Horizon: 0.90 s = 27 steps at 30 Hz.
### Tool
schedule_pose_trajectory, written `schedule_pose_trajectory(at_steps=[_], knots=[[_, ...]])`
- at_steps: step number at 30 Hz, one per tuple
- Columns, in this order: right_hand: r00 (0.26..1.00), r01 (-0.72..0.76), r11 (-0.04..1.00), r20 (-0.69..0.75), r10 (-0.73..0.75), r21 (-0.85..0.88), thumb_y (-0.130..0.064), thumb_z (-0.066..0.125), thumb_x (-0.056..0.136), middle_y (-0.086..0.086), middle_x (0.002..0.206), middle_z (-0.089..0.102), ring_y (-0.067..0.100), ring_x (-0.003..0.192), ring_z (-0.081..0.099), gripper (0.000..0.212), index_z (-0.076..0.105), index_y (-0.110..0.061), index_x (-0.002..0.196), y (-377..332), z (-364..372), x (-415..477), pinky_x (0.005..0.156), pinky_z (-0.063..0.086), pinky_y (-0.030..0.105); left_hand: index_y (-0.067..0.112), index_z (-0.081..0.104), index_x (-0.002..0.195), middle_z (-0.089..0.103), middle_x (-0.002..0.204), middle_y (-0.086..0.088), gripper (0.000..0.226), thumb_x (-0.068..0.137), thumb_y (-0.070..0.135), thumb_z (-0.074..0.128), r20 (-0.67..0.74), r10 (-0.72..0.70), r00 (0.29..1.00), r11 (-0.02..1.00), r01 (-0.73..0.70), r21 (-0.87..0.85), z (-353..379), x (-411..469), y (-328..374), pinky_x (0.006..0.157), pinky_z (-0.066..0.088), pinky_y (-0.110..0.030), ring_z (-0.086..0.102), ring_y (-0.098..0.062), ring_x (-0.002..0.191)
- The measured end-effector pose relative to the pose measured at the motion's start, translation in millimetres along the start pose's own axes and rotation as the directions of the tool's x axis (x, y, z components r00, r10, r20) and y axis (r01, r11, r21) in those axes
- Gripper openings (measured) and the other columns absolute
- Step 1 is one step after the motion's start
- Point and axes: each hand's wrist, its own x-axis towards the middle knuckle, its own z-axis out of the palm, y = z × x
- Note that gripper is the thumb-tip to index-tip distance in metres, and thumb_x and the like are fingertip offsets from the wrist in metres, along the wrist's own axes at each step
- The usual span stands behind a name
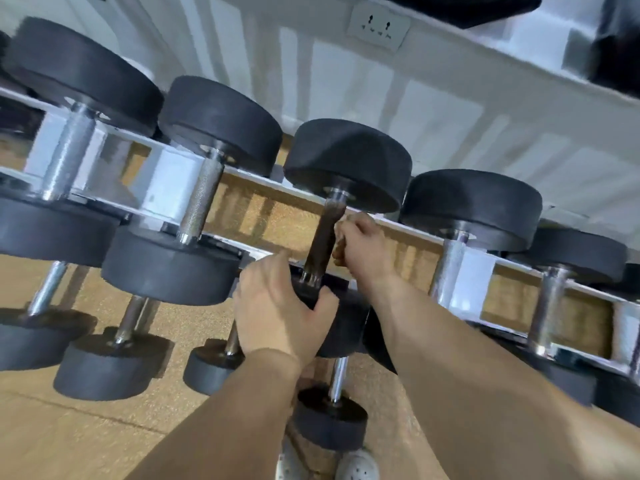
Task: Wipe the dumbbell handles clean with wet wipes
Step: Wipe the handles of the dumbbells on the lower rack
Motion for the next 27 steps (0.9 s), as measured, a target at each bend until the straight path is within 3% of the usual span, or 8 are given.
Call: schedule_pose_trajectory(at_steps=[3,7,10,14,19,21,24,27], knots=[[0.994,-0.006,1.000,0.109,0.008,-0.020,-0.021,0.060,0.081,0.001,0.062,0.058,0.021,0.059,0.053,0.018,0.058,-0.024,0.063,7,-5,-10,0.060,0.046,0.036,0.010,0.059,0.131,0.064,0.114,-0.010,0.079,0.073,0.060,0.043,0.021,0.025,0.999,0.999,-0.026,0.033,3,0,-3,0.098,0.044,-0.047,0.050,-0.034,0.116],[0.977,0.050,0.978,0.213,-0.006,-0.201,-0.024,0.056,0.091,0.007,0.074,0.063,0.027,0.065,0.062,0.009,0.059,-0.016,0.088,12,-8,-11,0.062,0.053,0.040,0.008,0.057,0.137,0.063,0.127,-0.013,0.085,0.071,0.061,0.042,-0.020,-0.003,1.000,1.000,0.003,0.007,2,-3,2,0.102,0.041,-0.046,0.045,-0.033,0.127],[0.989,0.055,0.997,0.132,-0.062,0.054,-0.023,0.051,0.083,0.001,0.070,0.049,0.021,0.062,0.049,0.008,0.050,-0.018,0.076,6,-2,-6,0.055,0.041,0.031,0.008,0.056,0.139,0.061,0.131,-0.012,0.088,0.070,0.061,0.040,-0.012,-0.019,1.000,1.000,0.019,-0.017,2,-3,5,0.105,0.036,-0.040,0.041,-0.029,0.131],[0.992,0.125,0.973,-0.038,-0.120,0.192,-0.024,0.051,0.099,-0.005,0.085,0.061,0.015,0.074,0.058,0.009,0.052,-0.032,0.094,10,2,5,0.068,0.048,0.032,0.010,0.053,0.141,0.059,0.133,-0.008,0.090,0.069,0.062,0.039,0.016,-0.010,1.000,1.000,0.009,0.017,3,0,1,0.108,0.030,-0.033,0.040,-0.026,0.132],[0.984,0.013,0.999,0.180,-0.008,-0.029,-0.029,0.055,0.099,-0.002,0.102,0.065,0.022,0.097,0.064,0.009,0.060,-0.024,0.103,33,-4,1,0.090,0.055,0.045,0.011,0.051,0.144,0.060,0.132,-0.007,0.089,0.072,0.062,0.038,0.026,0.003,1.000,0.998,-0.004,0.058,4,-1,-1,0.106,0.032,-0.036,0.042,-0.029,0.131],[0.977,-0.031,0.999,0.212,0.039,-0.039,-0.027,0.055,0.098,0.003,0.099,0.066,0.025,0.096,0.065,0.009,0.060,-0.023,0.103,34,-4,4,0.088,0.056,0.047,0.011,0.050,0.145,0.059,0.133,-0.006,0.088,0.073,0.062,0.039,0.029,0.009,1.000,0.998,-0.010,0.062,4,-1,-1,0.106,0.032,-0.035,0.042,-0.028,0.132],[0.989,-0.096,0.975,0.127,0.071,0.200,-0.025,0.053,0.098,0.003,0.098,0.066,0.023,0.091,0.063,0.009,0.060,-0.023,0.104,19,2,11,0.079,0.057,0.039,0.011,0.049,0.145,0.060,0.133,-0.006,0.088,0.074,0.062,0.040,0.024,0.017,1.000,0.998,-0.018,0.065,4,-2,-1,0.105,0.031,-0.033,0.042,-0.028,0.131],[0.999,-0.010,0.973,0.039,0.001,0.229,-0.021,0.051,0.100,0.002,0.097,0.064,0.020,0.086,0.060,0.008,0.059,-0.023,0.098,6,2,17,0.067,0.049,0.030,0.012,0.049,0.146,0.060,0.133,-0.005,0.088,0.074,0.062,0.039,0.013,0.019,1.000,0.998,-0.020,0.058,5,-2,0,0.102,0.027,-0.028,0.041,-0.026,0.131]])
